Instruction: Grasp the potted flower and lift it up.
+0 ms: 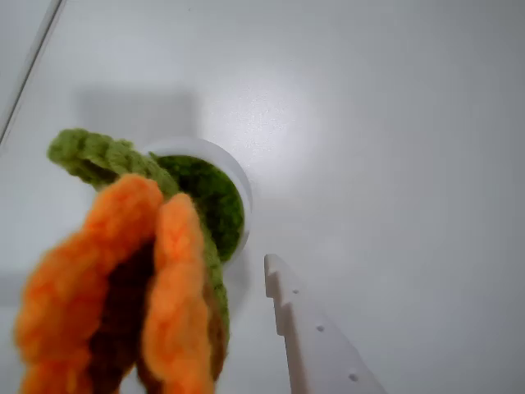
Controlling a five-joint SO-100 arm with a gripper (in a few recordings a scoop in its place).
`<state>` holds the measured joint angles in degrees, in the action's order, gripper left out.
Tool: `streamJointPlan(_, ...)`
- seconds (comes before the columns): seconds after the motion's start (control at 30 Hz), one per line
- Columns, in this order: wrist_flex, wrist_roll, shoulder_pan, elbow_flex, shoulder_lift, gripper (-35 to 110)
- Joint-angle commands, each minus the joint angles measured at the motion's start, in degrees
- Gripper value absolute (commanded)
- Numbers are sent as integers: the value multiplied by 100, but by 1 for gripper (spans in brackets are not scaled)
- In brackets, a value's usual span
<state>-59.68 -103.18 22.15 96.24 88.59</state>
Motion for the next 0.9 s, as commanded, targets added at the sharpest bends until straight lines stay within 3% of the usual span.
streamJointPlan(0.0, 18, -70, 18, 70, 325, 55)
streamJointPlan(0.07, 18, -53, 35, 70, 334, 30)
streamJointPlan(0.27, -53, -79, 53, 70, 369, 0)
streamJointPlan(0.87, -88, -211, 53, 70, 870, 0)
